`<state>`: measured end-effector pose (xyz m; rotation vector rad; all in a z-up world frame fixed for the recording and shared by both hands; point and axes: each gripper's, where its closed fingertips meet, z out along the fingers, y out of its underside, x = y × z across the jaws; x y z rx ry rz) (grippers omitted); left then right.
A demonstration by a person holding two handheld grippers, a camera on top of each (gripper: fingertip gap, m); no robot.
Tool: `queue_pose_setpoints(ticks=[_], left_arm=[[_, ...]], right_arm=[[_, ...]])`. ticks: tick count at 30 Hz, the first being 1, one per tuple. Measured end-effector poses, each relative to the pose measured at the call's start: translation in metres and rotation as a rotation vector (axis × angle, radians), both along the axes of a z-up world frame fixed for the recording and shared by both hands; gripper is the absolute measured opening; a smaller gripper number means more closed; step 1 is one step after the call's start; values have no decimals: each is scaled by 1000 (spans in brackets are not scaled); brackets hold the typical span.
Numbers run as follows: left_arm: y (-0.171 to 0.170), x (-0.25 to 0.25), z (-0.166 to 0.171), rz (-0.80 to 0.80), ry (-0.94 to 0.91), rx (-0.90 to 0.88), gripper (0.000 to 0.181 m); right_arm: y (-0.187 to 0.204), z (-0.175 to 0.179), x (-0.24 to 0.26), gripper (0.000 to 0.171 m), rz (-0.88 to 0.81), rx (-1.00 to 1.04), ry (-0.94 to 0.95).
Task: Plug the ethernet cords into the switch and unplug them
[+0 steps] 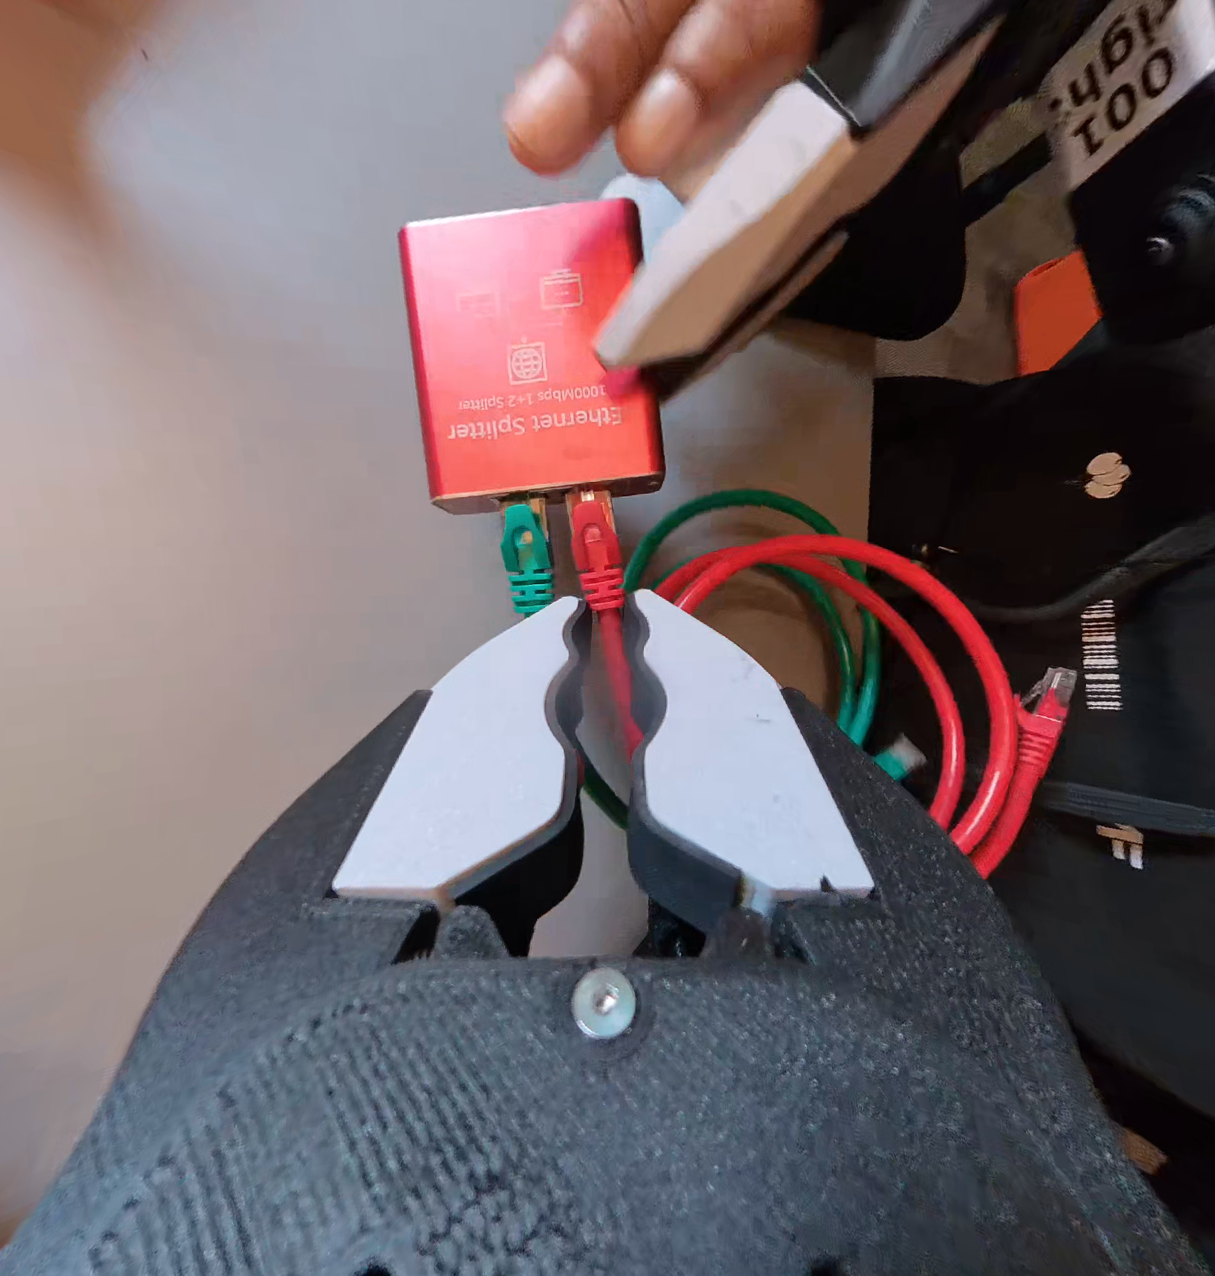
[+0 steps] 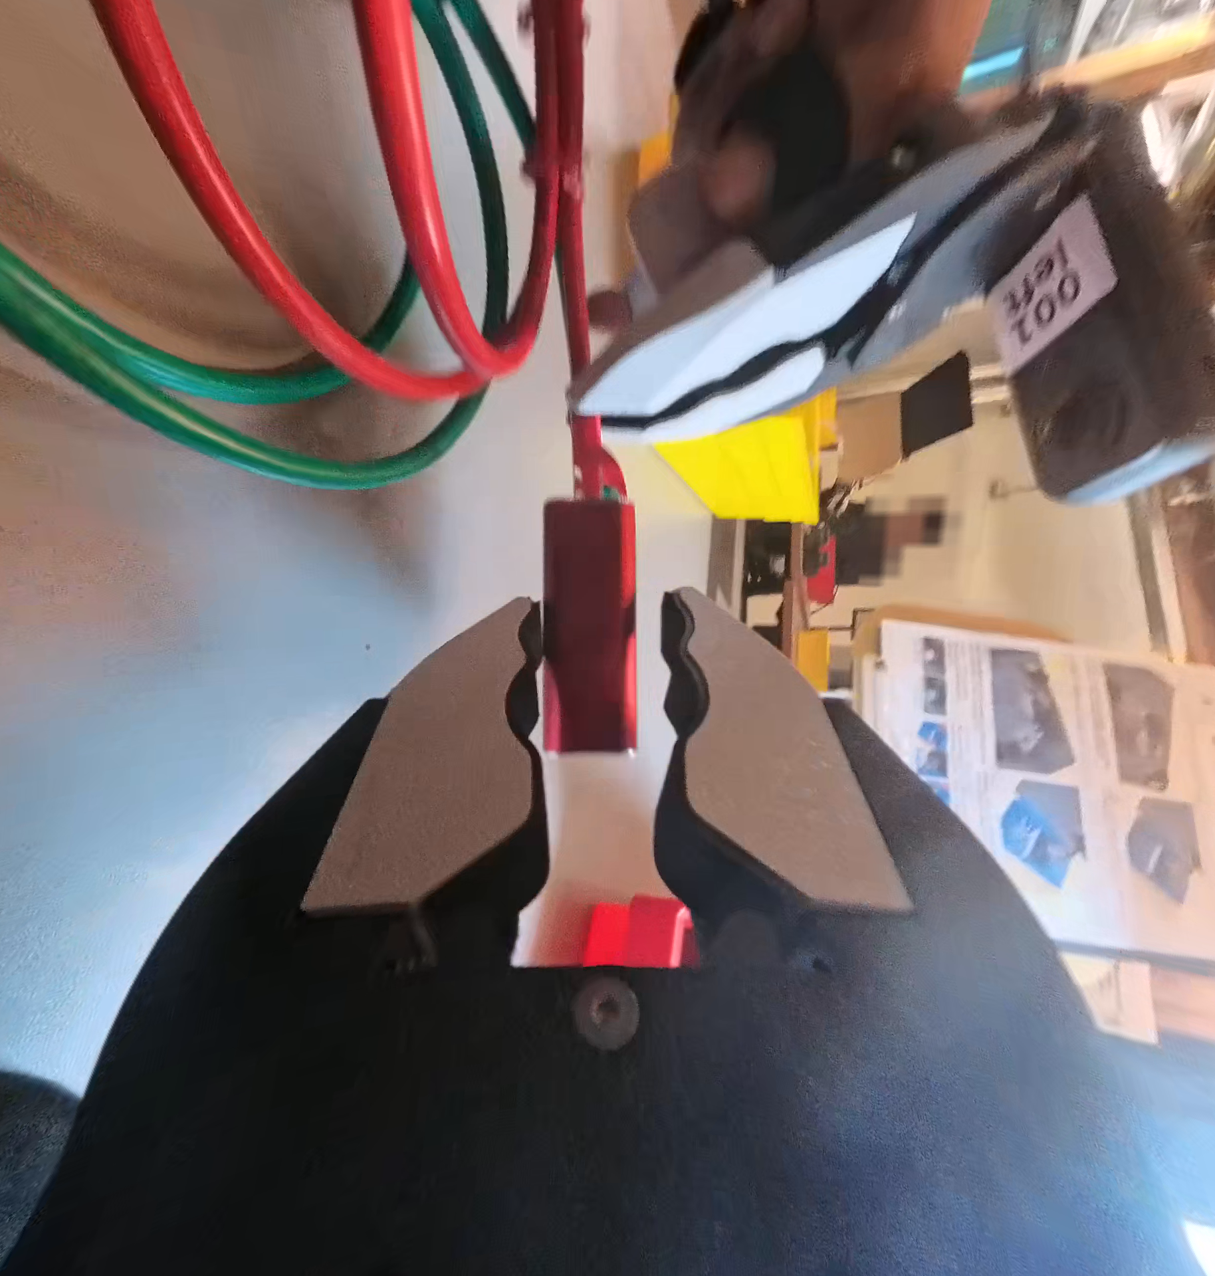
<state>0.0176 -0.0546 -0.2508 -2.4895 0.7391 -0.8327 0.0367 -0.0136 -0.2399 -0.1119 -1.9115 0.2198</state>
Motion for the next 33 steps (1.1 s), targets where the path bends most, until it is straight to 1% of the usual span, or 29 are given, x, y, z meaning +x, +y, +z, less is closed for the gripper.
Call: queue_pose_setpoints(ticks=[2, 4, 6, 8, 10, 12, 15, 18, 22, 24, 26, 28, 29, 31, 33], left_arm=[[-4, -1, -6, 9, -21, -12, 9], [-7, -1, -8, 15, -48, -20, 8], [-9, 3, -5, 5, -77, -10, 9], [-8, 9, 2, -10, -111, 3, 8], [-11, 7, 0, -28, -70, 10, 8], [-15, 10, 2, -32, -86, 17, 8], [-22, 18, 6, -83, -76, 44, 7], [-22, 21, 10, -62, -109, 57, 7], [-24, 20, 2, -59, -66, 55, 8], [-18, 14, 2, -41, -15, 111, 9], [-11, 10, 14, -24, -9, 199, 10], [-3, 5, 32, 10, -4, 306, 27], [-1, 2, 40, 24, 7, 357, 32], [4, -3, 46, 51, 76, 441, 38], [9, -5, 45, 76, 149, 499, 42]], right_arm=[[12, -10, 0, 44, -54, -12, -27], [20, -16, -1, 49, -86, -18, -38], [20, -19, -4, 46, -83, -15, -48], [13, -20, -8, 29, -52, 18, -32], [7, -15, -9, 29, -17, 19, -26], [3, -12, -9, 29, 8, 19, -24], [-1, -14, -9, 28, 25, 17, -41], [-5, -10, -7, 28, 52, 1, -50], [-7, -14, -5, 28, 49, 12, -73], [2, -14, -8, 29, 0, 12, -79], [8, -4, -10, 29, -26, -44, -61], [18, 3, -12, 29, -82, -56, -55], [23, 7, -12, 29, -106, -48, -41], [28, 10, -12, 29, -137, -100, -47], [33, 13, -14, 30, -169, -125, -47]])
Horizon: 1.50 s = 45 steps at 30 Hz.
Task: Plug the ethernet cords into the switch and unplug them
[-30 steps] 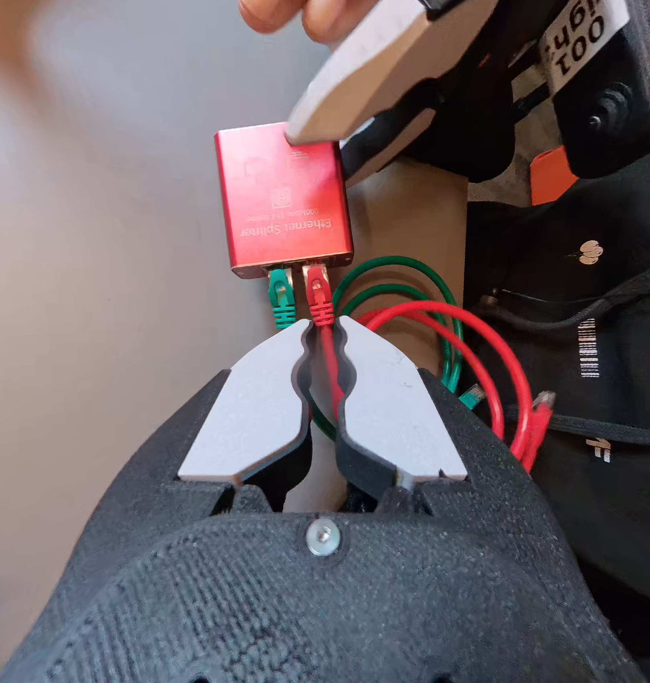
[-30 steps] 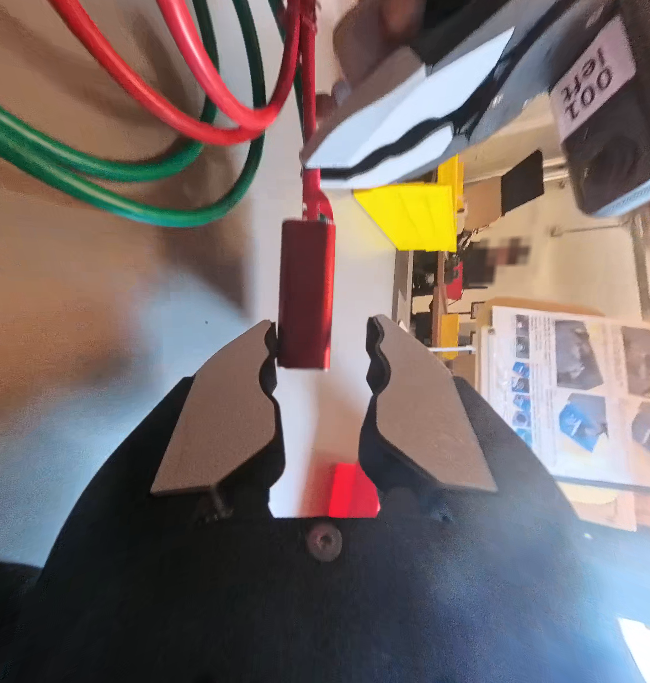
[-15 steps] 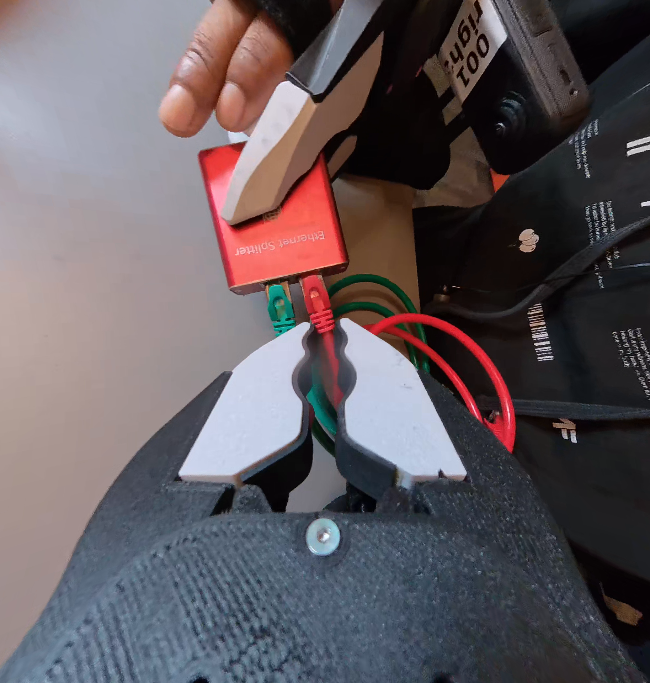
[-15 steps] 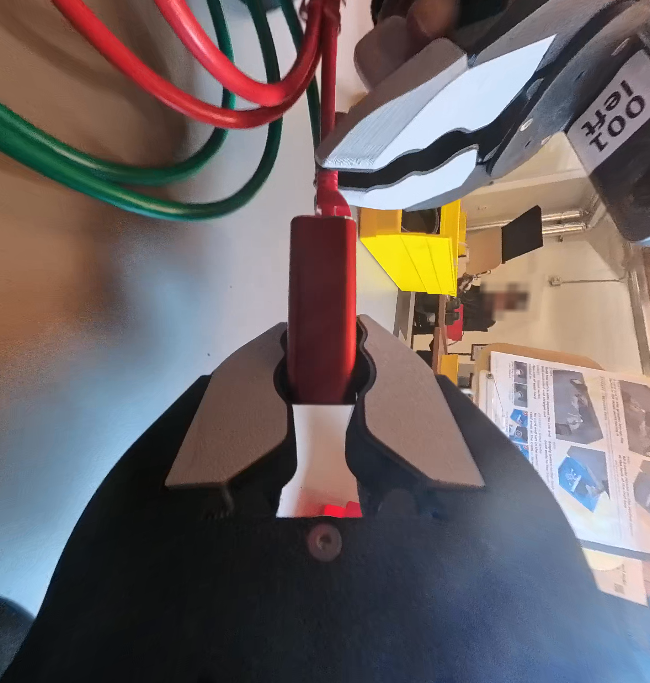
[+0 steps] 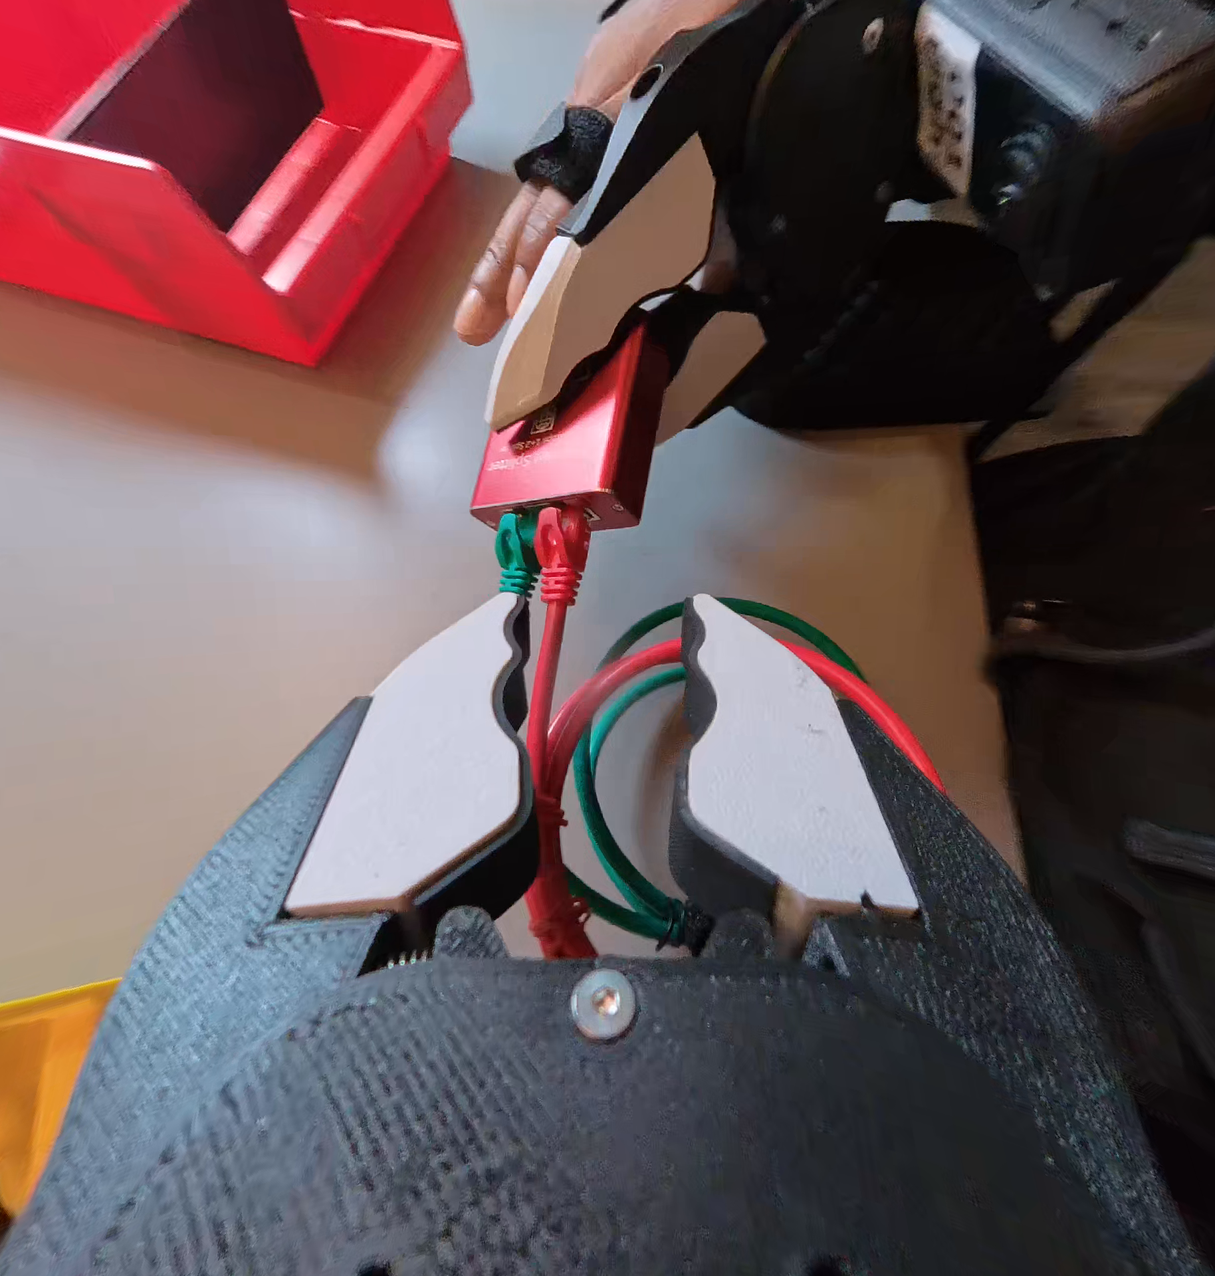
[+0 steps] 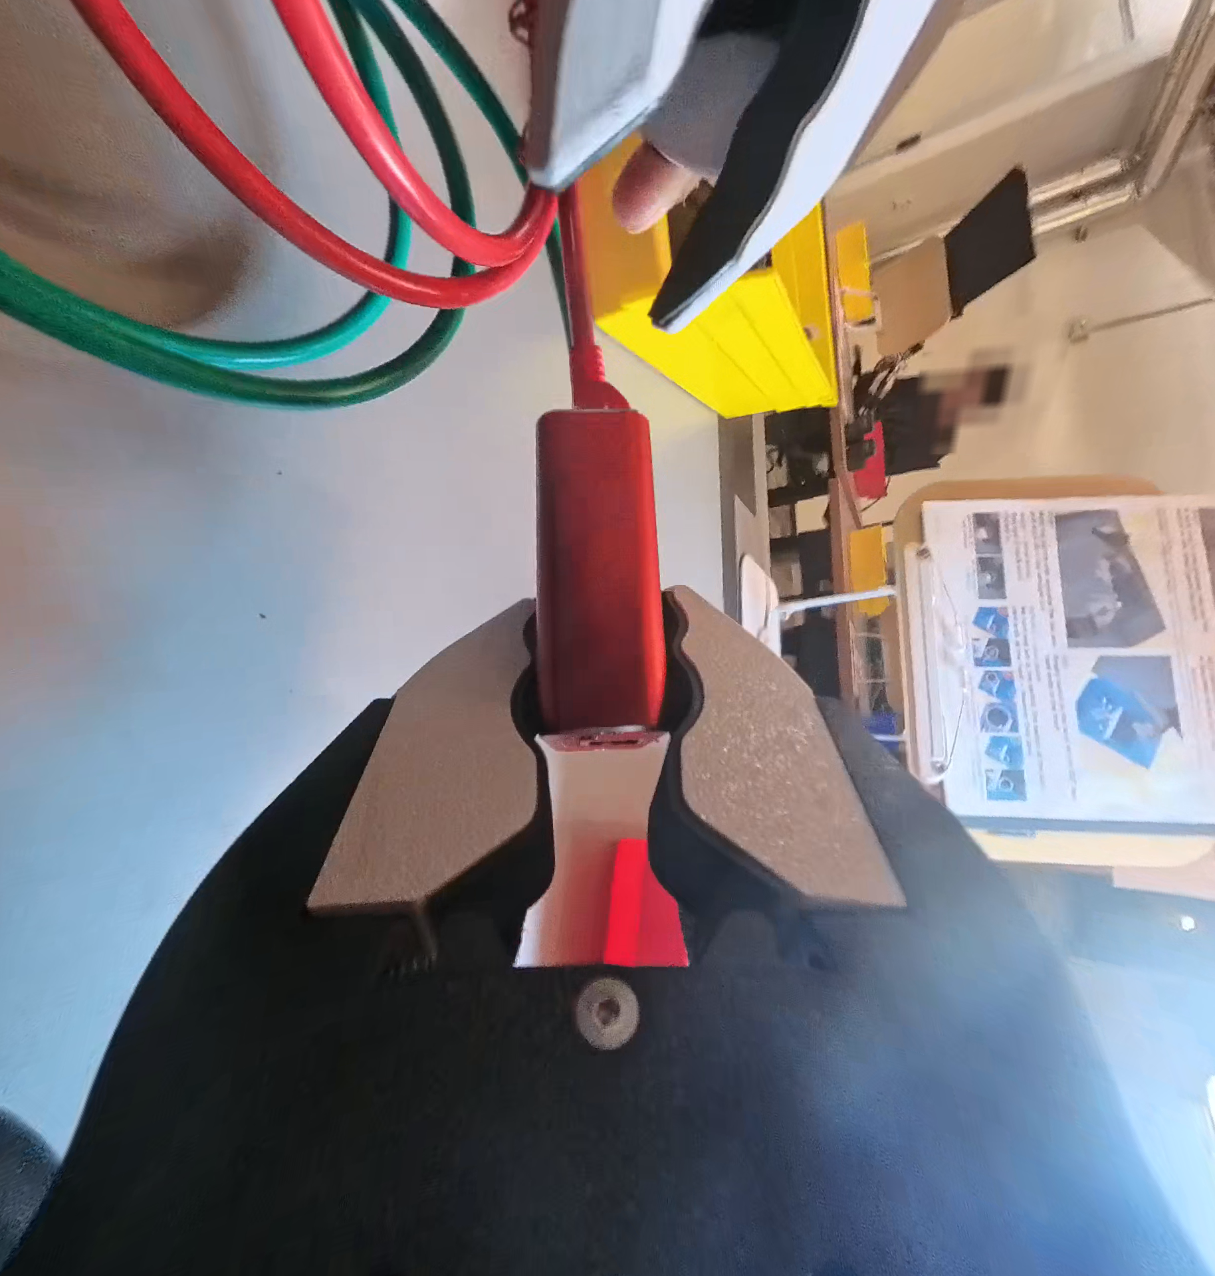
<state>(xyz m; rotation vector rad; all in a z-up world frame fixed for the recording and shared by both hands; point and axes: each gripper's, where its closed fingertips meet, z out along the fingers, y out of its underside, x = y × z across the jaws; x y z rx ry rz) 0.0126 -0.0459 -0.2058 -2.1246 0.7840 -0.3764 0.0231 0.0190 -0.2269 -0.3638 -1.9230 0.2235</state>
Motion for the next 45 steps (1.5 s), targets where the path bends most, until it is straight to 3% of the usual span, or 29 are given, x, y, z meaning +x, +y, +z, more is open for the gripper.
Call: queue_pose_setpoints(ticks=[5, 8, 11, 14, 20, 24, 25, 27, 32, 37, 40, 42, 45], left_arm=[[16, 2, -8, 49, 190, 170, 41], [23, 11, -7, 23, 286, 238, 41], [30, 15, 4, -6, 312, 336, 29], [25, 18, 24, -47, 158, 420, 28], [1, 18, 86, -97, -297, 651, 27], [-5, 29, 102, -152, -482, 708, 27], [-5, 32, 100, -169, -494, 703, 27], [-4, 30, 98, -162, -508, 693, 26], [10, -1, 86, -8, -203, 720, 42], [5, -27, 102, 94, -79, 768, 40], [8, -26, 100, 117, 79, 786, 44], [13, -19, 83, 88, 176, 747, 48], [23, -22, 45, 79, 291, 662, 46]], right_arm=[[0, -7, -3, 30, -86, -98, -151], [-18, 5, -4, 30, -39, -228, -196], [-33, 23, -6, 29, 27, -346, -202], [-39, 46, -4, 34, 115, -484, -134], [-42, 96, 4, 50, 344, -1087, 23], [-69, 109, 5, 40, 447, -1185, 39], [-74, 112, 5, 29, 459, -1182, 41], [-75, 112, 5, 27, 443, -1135, 23], [-51, 106, 5, 26, 256, -902, 16], [-1, 117, 7, 27, -84, -449, 53], [11, 101, 1, 27, -234, -195, -29], [2, 81, -10, 27, -244, -125, -80], [-26, 54, -24, 27, -162, -191, -139]])
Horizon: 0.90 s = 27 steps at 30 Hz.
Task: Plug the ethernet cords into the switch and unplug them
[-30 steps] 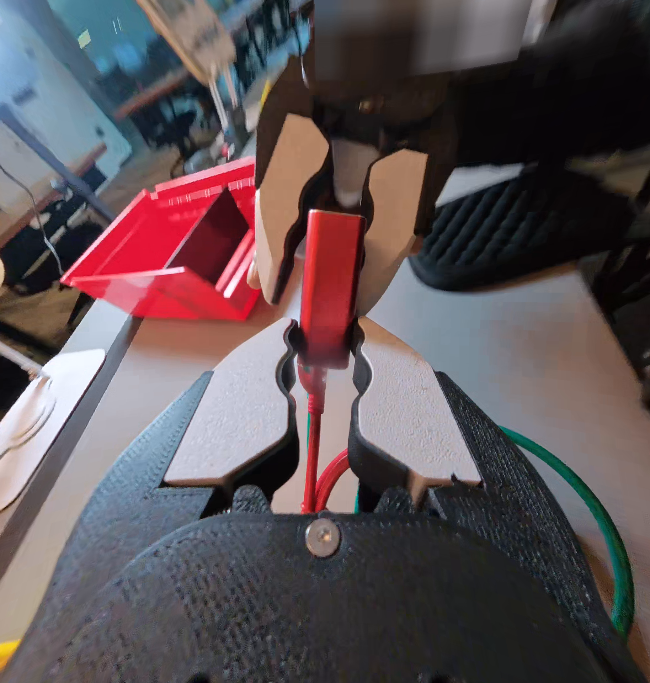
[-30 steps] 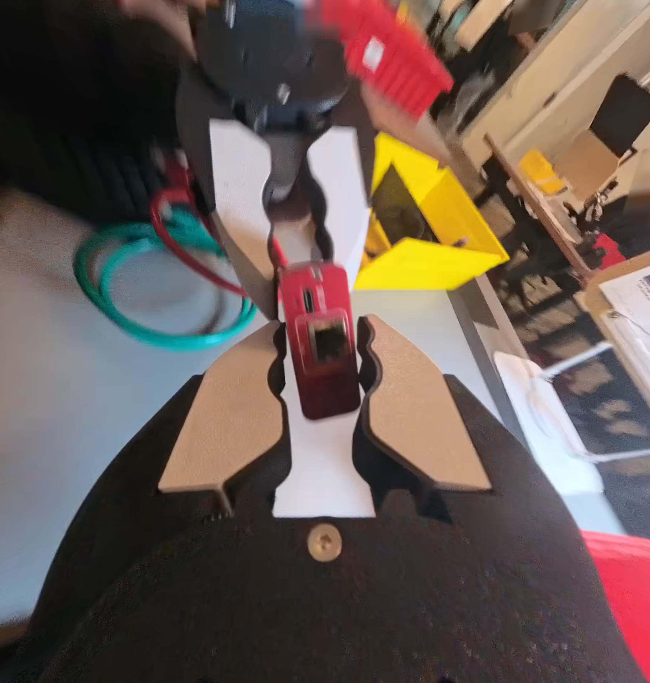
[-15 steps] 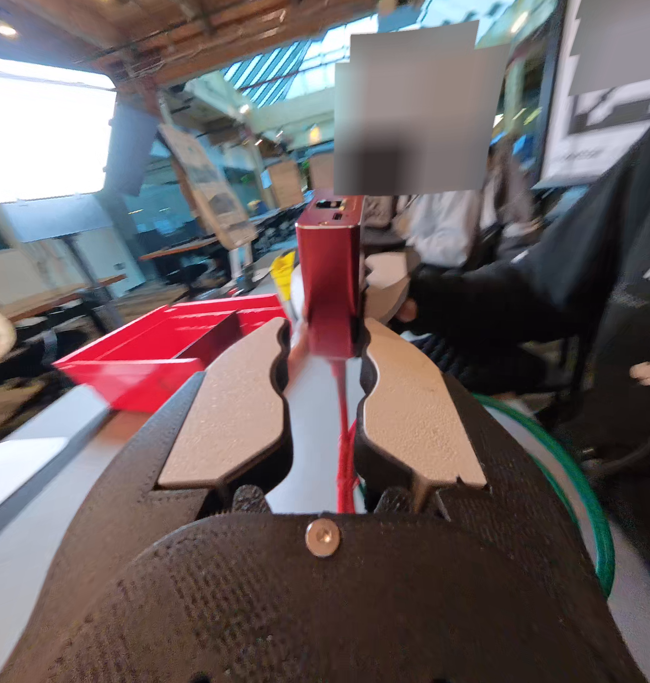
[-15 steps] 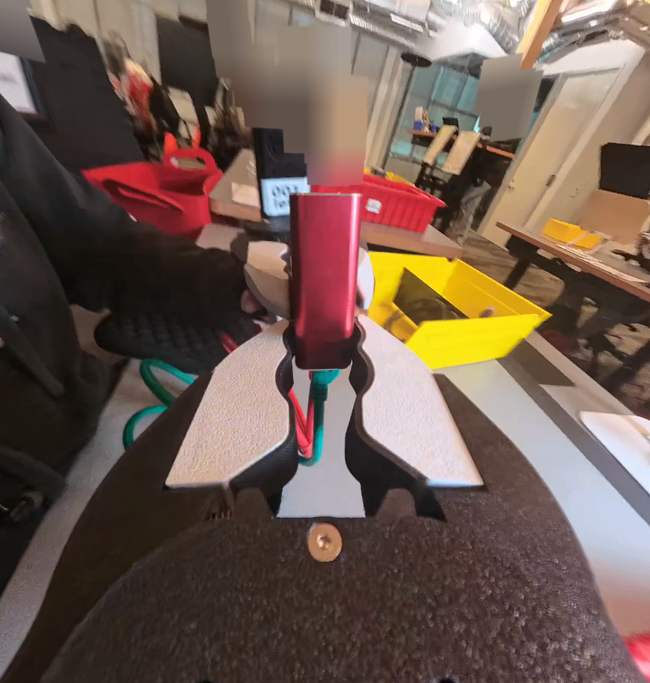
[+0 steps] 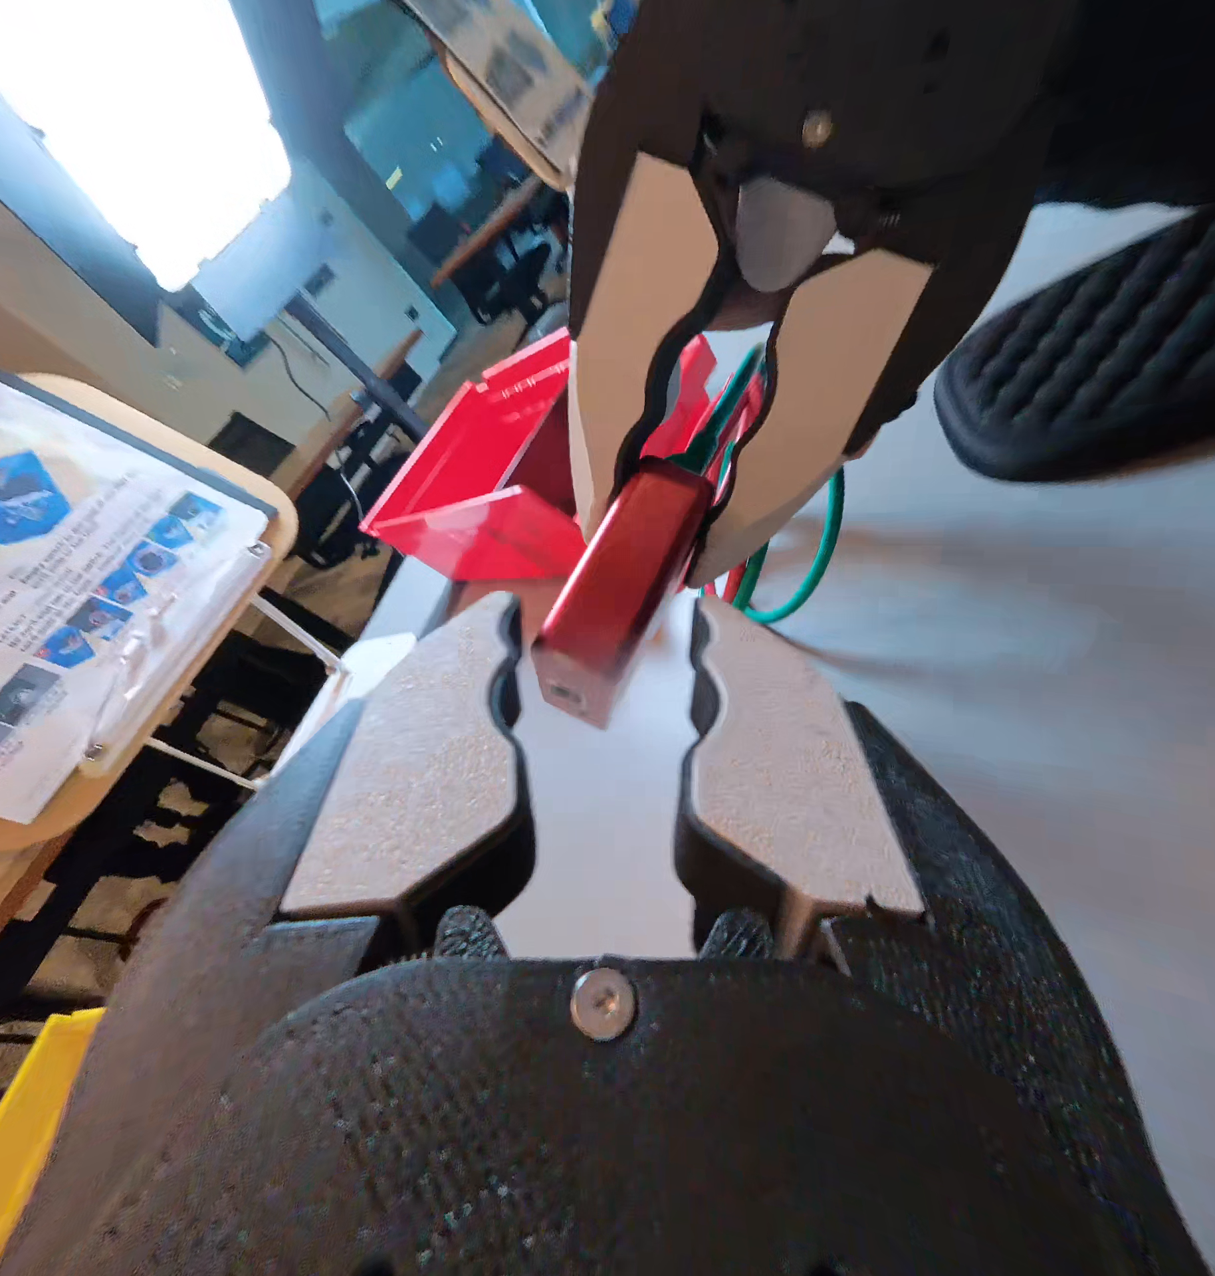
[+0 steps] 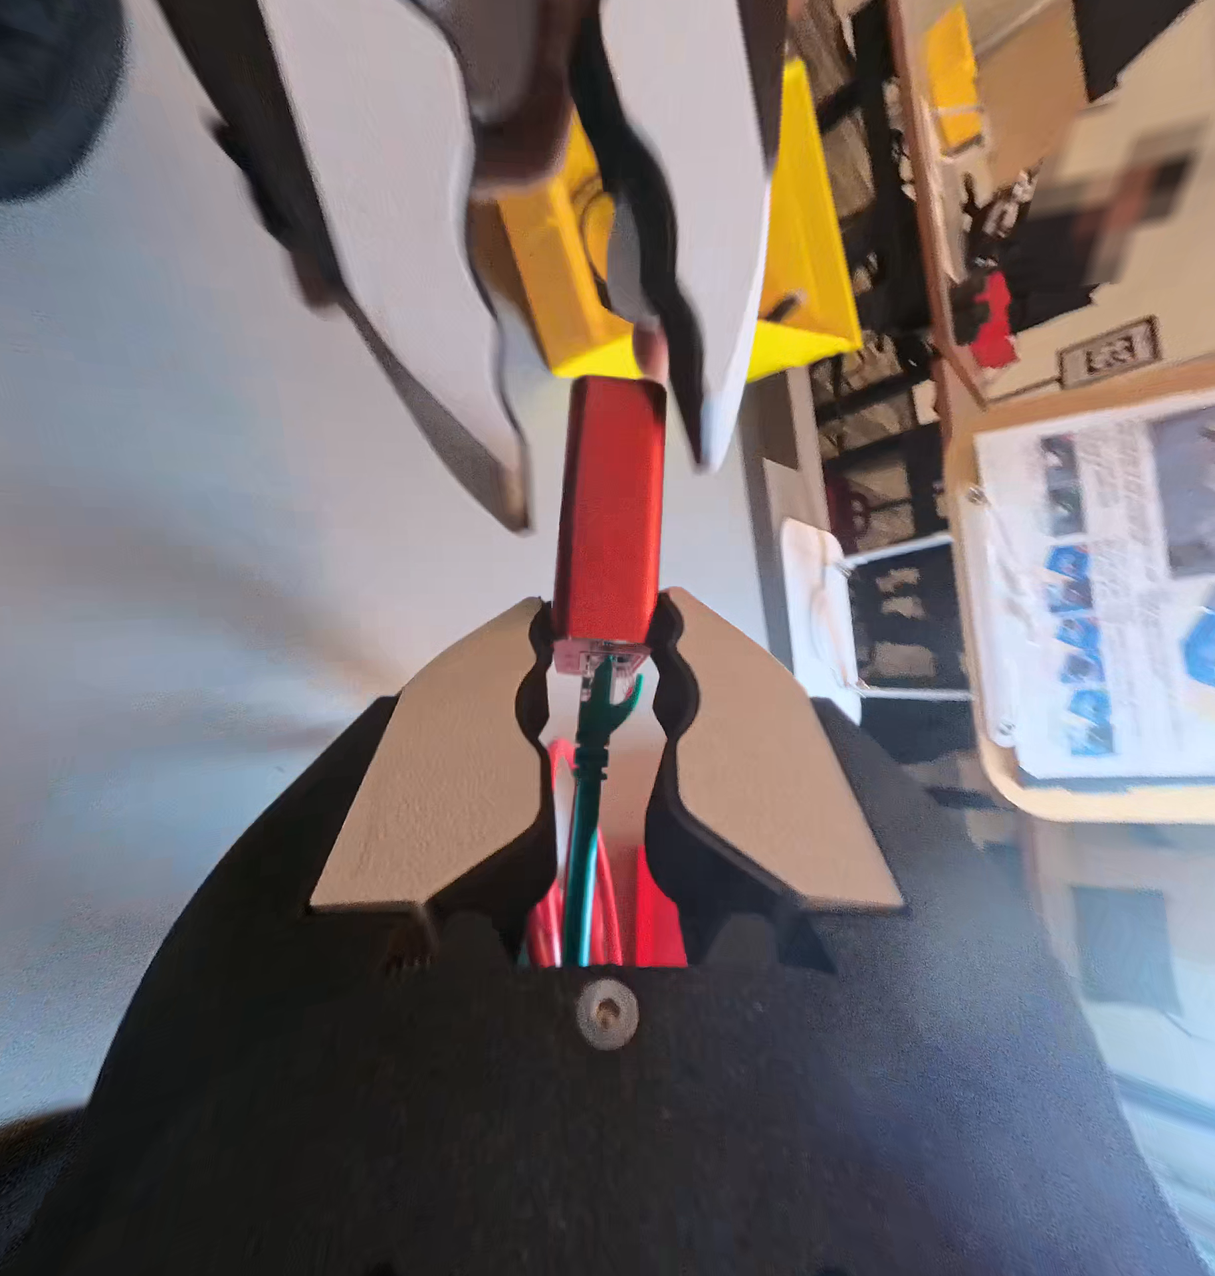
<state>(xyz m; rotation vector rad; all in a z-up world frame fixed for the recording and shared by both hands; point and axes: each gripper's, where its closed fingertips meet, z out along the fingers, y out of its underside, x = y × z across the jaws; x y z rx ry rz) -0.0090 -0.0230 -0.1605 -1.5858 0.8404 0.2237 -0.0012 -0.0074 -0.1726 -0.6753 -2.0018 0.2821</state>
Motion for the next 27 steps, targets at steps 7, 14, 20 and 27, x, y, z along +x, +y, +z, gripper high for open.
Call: queue_pose_setpoints(ticks=[7, 14, 20, 27], left_arm=[[-8, -4, -23, -116, -17, -37, 30], [-10, 3, -23, -108, 58, -19, 28], [-10, 17, -26, -104, 174, 0, 28], [-23, -3, 24, -127, -313, 8, 40]], right_arm=[[-14, -16, -3, 27, 129, -69, 26], [-5, -23, -1, 34, 160, -66, 18], [-11, -37, -7, 29, 165, 57, 24], [9, -8, -6, 28, 202, 104, 320]])
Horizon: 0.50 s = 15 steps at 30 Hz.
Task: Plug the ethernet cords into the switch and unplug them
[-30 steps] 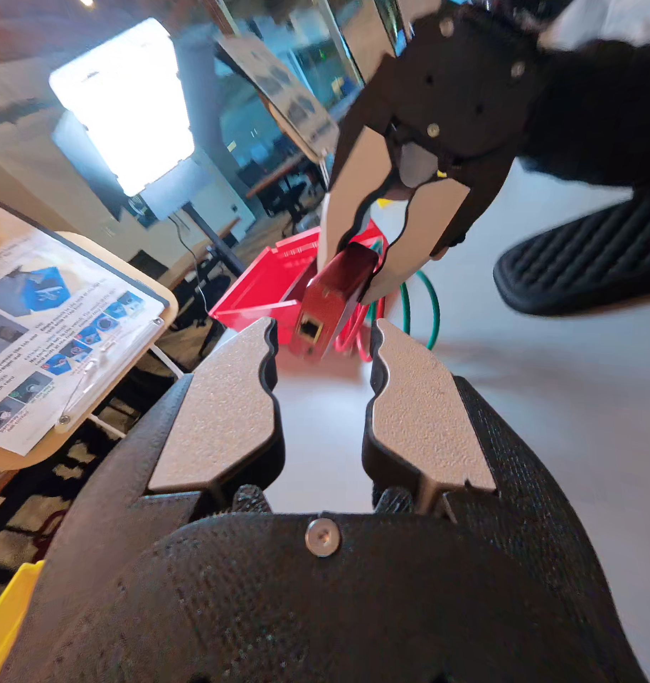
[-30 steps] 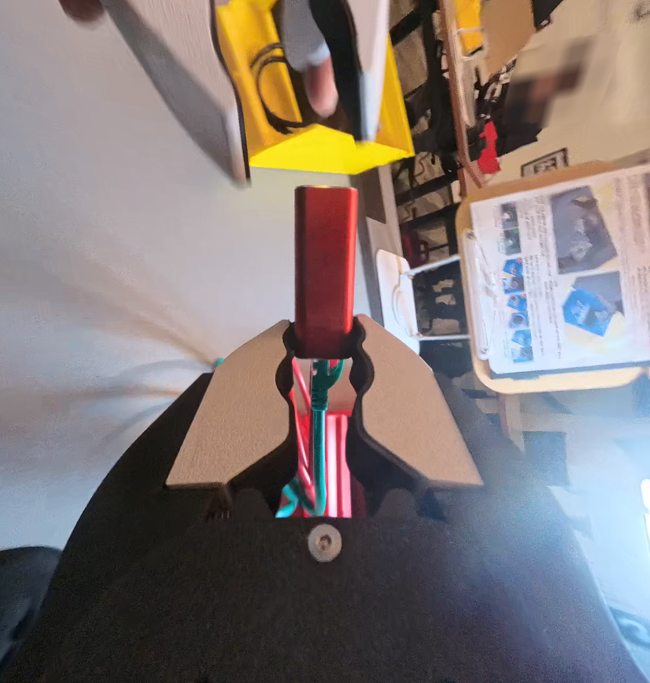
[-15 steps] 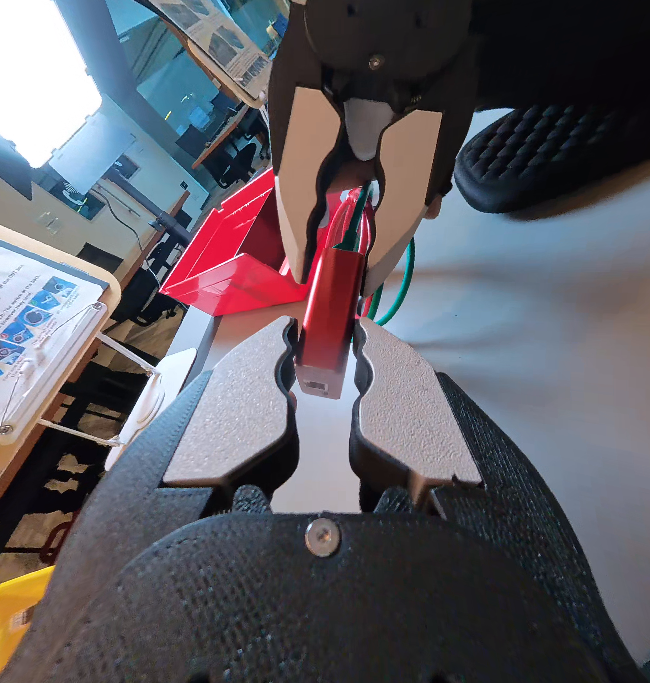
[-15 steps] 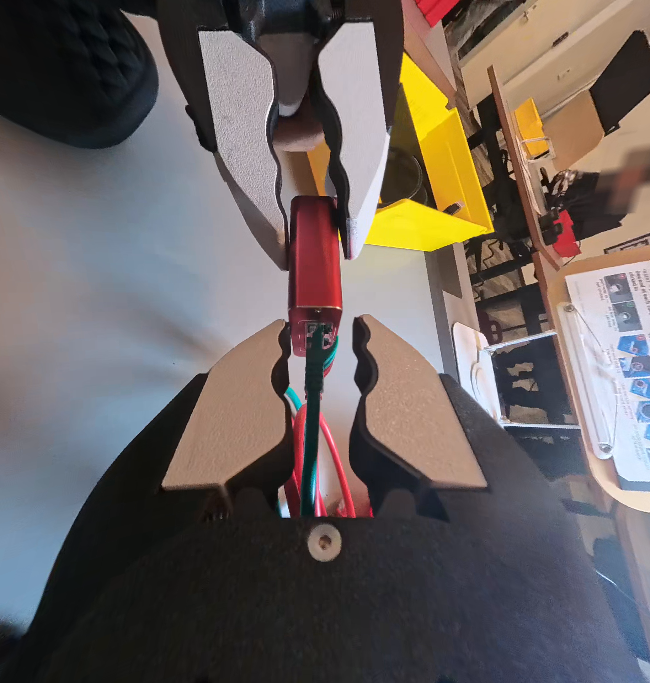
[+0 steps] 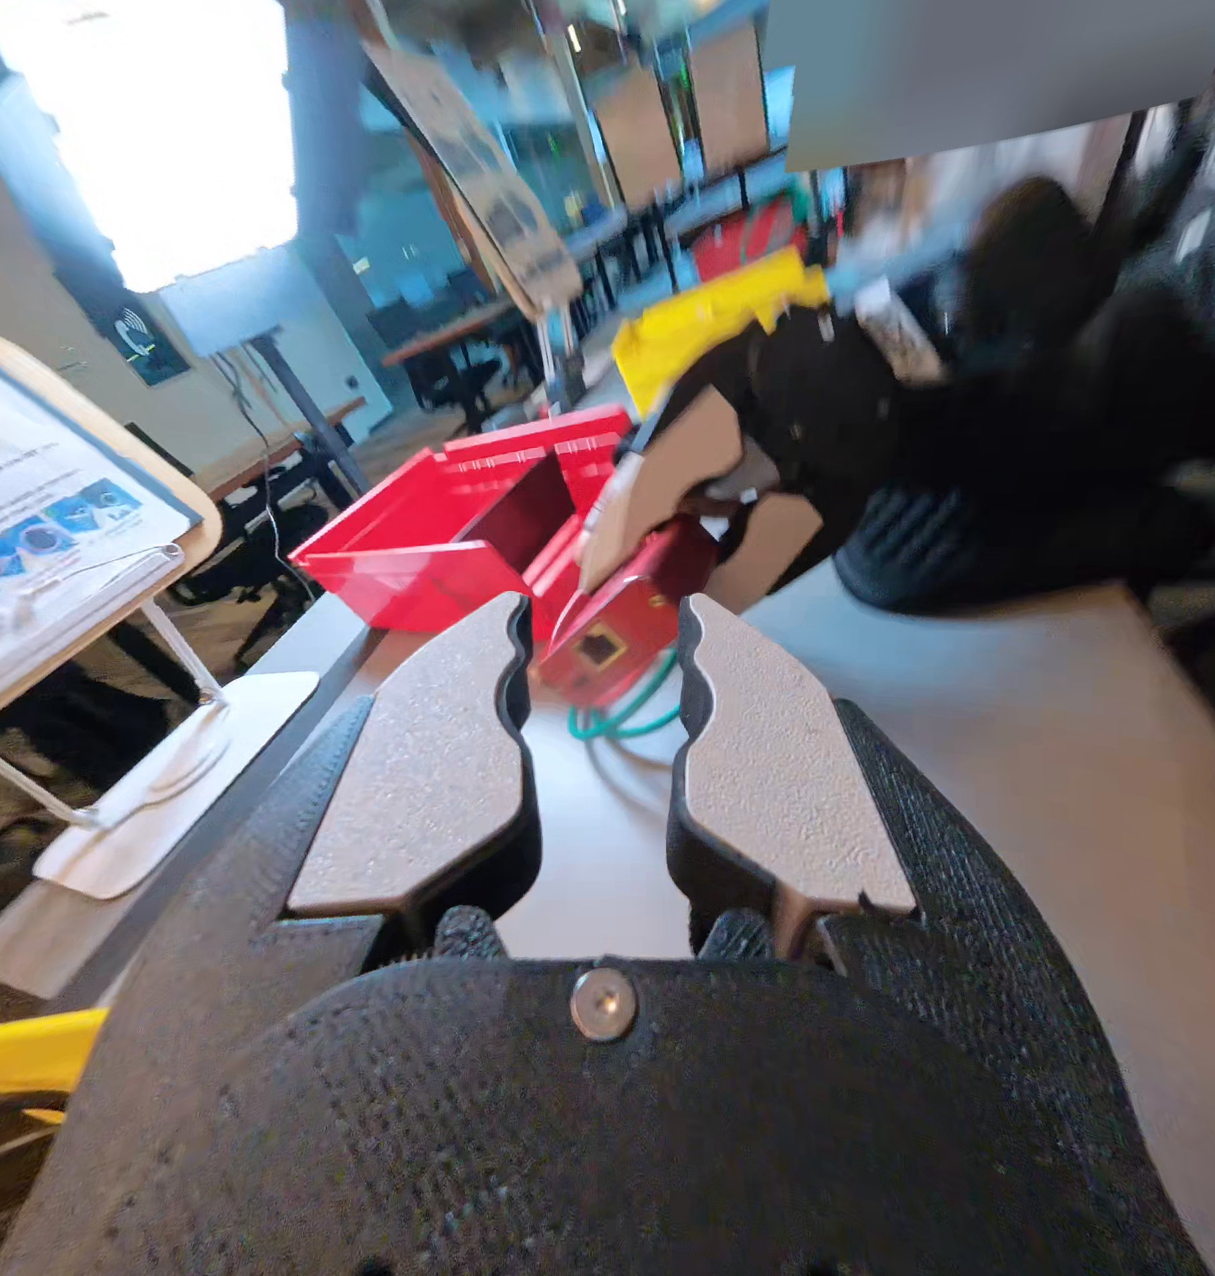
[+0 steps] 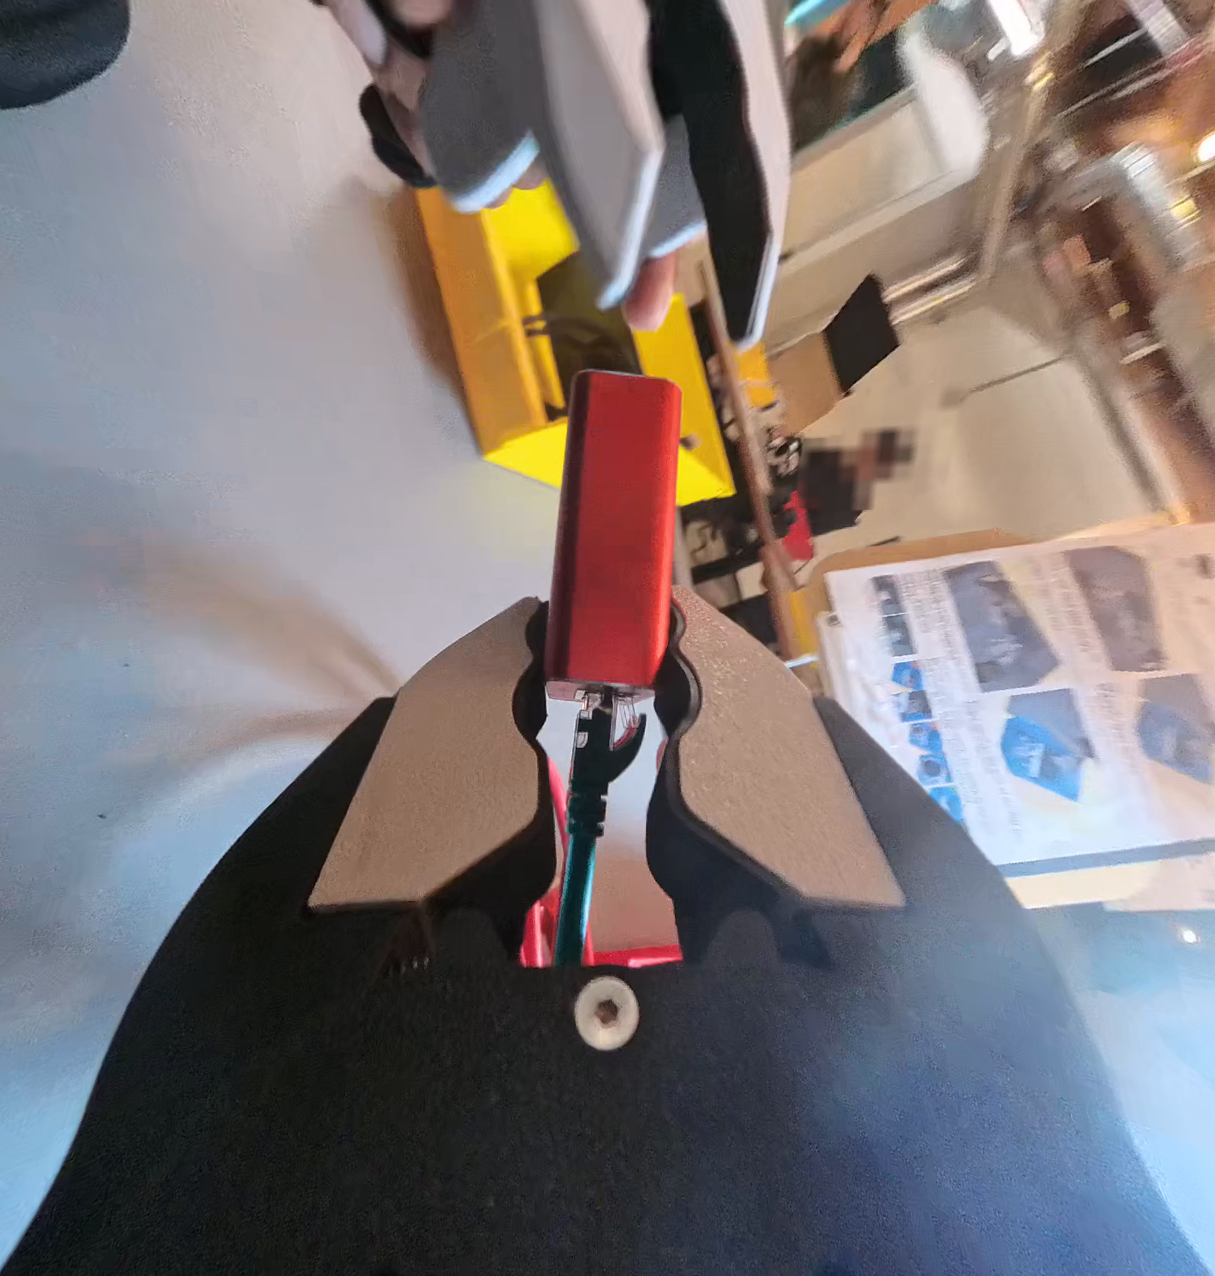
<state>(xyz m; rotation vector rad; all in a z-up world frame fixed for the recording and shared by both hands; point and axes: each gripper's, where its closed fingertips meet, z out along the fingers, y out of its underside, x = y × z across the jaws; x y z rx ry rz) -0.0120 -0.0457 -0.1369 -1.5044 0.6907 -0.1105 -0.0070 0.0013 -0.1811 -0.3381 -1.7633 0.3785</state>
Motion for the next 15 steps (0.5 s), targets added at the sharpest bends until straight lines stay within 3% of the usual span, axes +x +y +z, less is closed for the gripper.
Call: queue_pose_setpoints(ticks=[2, 4, 9, 15], left_arm=[[-5, -26, 19, 39, -162, 38, 37], [-2, -59, 18, 147, -248, 13, 35], [6, -137, -28, 516, -358, -260, 31], [-7, -189, -69, 740, -407, -472, 33]], right_arm=[[7, 8, 8, 28, 10, -3, 81], [10, 14, 15, 28, 6, 22, 150], [8, 21, 29, 28, -4, 64, 250], [3, 26, 40, 28, -3, 56, 312]])
